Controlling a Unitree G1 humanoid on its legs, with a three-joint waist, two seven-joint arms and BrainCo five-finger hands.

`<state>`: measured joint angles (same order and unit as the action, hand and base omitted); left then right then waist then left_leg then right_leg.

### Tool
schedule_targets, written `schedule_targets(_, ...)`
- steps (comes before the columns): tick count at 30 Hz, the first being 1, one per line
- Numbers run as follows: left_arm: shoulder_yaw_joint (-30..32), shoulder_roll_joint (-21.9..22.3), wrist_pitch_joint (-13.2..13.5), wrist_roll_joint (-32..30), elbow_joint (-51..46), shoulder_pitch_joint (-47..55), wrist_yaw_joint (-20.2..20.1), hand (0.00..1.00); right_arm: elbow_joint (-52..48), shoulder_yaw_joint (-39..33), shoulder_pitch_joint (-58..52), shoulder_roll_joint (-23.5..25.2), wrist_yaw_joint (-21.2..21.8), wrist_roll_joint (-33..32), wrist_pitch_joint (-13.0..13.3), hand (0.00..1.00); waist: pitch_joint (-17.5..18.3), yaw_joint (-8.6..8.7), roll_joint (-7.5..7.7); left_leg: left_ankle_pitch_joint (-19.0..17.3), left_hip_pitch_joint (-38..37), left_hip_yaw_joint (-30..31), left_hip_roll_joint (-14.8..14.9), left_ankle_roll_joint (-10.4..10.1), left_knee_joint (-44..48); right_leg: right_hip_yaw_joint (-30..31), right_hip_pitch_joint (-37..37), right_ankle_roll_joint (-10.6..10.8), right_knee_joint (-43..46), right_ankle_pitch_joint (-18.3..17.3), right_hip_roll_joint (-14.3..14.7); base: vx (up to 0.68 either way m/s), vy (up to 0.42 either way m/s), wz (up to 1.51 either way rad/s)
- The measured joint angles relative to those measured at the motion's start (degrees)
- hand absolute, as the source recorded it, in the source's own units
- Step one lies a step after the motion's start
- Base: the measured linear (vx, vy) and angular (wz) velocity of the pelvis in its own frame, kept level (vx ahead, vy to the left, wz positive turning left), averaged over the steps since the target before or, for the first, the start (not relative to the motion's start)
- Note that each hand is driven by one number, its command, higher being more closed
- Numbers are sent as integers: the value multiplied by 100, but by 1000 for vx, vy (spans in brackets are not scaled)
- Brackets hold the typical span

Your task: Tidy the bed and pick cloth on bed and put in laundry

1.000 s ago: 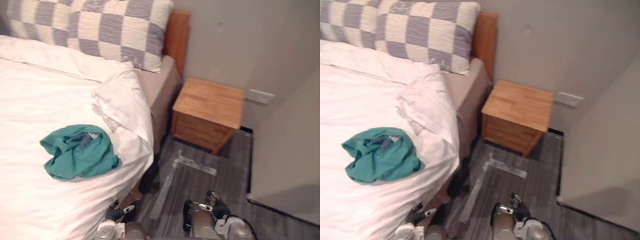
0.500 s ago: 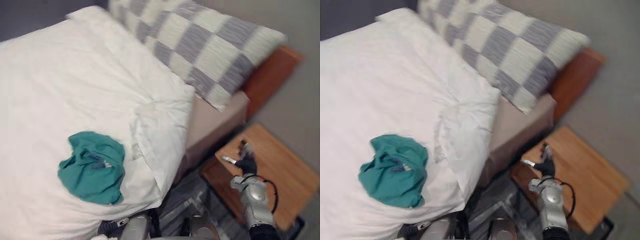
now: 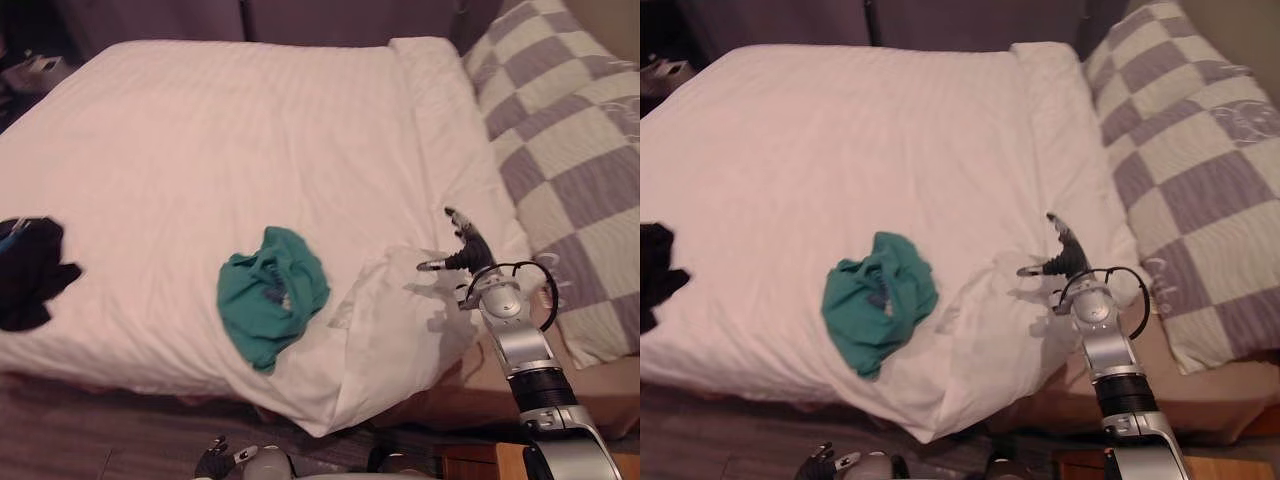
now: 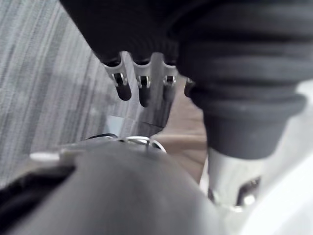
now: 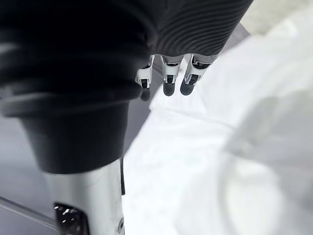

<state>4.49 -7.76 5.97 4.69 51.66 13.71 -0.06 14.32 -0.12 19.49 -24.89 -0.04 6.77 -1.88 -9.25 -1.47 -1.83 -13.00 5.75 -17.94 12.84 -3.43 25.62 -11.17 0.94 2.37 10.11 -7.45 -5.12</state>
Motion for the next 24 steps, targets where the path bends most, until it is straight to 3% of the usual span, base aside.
schedule_targets(1, -49, -1, -68, -40, -8, -27, 12, 0, 168, 80, 1, 4, 24, 2, -122, 0, -2, 71, 8, -19, -153, 51, -151, -92, -440, -124, -17, 41, 4, -25, -67, -84, 186, 82)
schedule_targets(2, -120, -140, -160, -163, -32, -118, 3, 0, 593, 93, 4, 145, 59, 6, -344, 0, -92, 58, 206, 244, -224, 77, -418, -78, -890, -263, -94, 78, 65, 14, -283, -102, 172, 76)
schedule_targets(3, -121, -202, -178, -238, -47, -123, -3, 0, 801, 92, 14, 224, 84, 22, -449, 100, -91, 9, 233, 332, -183, 128, -520, -13, -1049, -304, -165, 131, 59, 52, -345, -132, 168, 57)
schedule_targets(5, -147, -226, -191, -285, -51, -214, -5, 0, 1183, 95, 132, 268, 112, 117, -531, 100, -170, -48, 283, 509, -88, 185, -681, 60, -1259, -363, -316, 178, 64, 110, -480, -107, 85, 32)
schedule_targets(8, -253, -230, -180, -336, -53, -533, -3, 0, 2027, 41, 876, 161, 112, 318, -491, 100, -574, -31, 179, 952, 39, 277, -949, 133, -1942, -422, -608, 149, -76, 373, -611, -178, 84, 24)
schedule_targets(9, -386, -253, -160, -332, -53, -682, -1, 0, 2310, 26, 1240, 76, 137, 472, -365, 100, -743, -1, 151, 1238, 101, 300, -1046, 176, -2296, -450, -803, 150, -128, 431, -640, -137, 38, 14)
schedule_targets(13, -627, -328, -131, -332, -39, -935, 8, 0, 2861, 38, 1870, -237, 249, 614, -138, 100, -965, 116, 110, 1730, 106, 390, -1128, 254, -2937, -578, -901, 131, -410, 650, -570, -89, 37, 17)
schedule_targets(18, -845, -366, -69, -332, -55, -1058, -6, 0, 2957, 14, 1680, -323, 227, 379, -147, 100, -963, 88, 120, 1815, -185, 335, -1169, 247, -3151, -562, -644, 141, -569, 683, -553, 48, 34, -1)
schedule_targets(21, -841, -372, -37, -354, -194, -1051, -19, 0, 2042, -420, 729, -83, -52, -158, -153, 100, -937, 86, 164, 1757, -352, 254, -1136, 174, -3156, -509, -465, 152, -667, 677, -497, 94, 3, -10)
schedule_targets(24, -842, -355, -62, -529, -268, -1016, -19, 0, 1201, -683, -246, 325, -351, -178, -135, 100, -910, 142, 203, 1709, -593, 50, -1078, 105, -3158, -338, -282, 155, -742, 674, -425, 85, -22, -34)
